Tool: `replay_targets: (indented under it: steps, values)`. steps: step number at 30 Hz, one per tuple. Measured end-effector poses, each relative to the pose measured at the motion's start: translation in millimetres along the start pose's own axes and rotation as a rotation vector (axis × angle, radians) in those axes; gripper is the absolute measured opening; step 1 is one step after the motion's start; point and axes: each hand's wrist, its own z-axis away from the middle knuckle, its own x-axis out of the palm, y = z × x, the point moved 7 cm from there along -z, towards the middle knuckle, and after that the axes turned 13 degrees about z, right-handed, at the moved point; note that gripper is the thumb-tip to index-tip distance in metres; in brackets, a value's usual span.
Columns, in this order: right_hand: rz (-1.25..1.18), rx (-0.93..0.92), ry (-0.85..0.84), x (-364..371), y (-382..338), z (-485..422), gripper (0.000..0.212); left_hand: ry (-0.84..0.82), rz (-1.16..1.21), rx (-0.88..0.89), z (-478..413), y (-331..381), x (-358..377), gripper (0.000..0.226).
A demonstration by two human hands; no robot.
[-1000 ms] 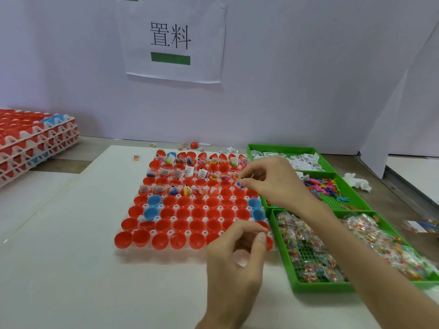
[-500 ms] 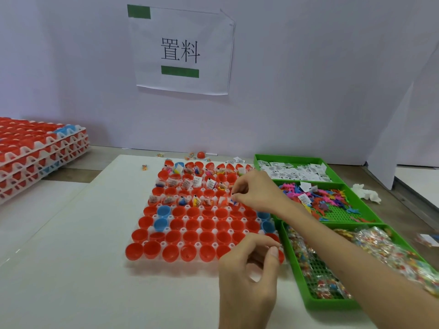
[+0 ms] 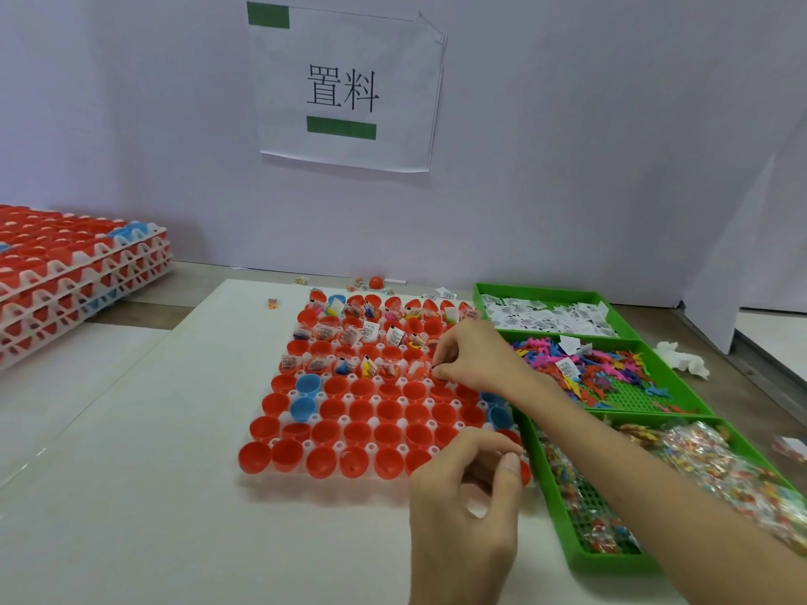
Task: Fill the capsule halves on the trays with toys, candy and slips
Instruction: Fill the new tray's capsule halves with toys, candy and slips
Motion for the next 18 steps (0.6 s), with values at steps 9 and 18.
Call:
replay_targets:
  steps: [9, 18]
  values:
    - [-0.055, -0.013, 0.012, 3, 6, 1, 0.011, 0.010, -0.017, 0.011, 0, -2, -1, 0.013]
    - [-0.106, -0.088, 0.093, -8, 14, 8, 0.012, -0.015, -0.023, 0.015, -1, -1, 1, 0.012]
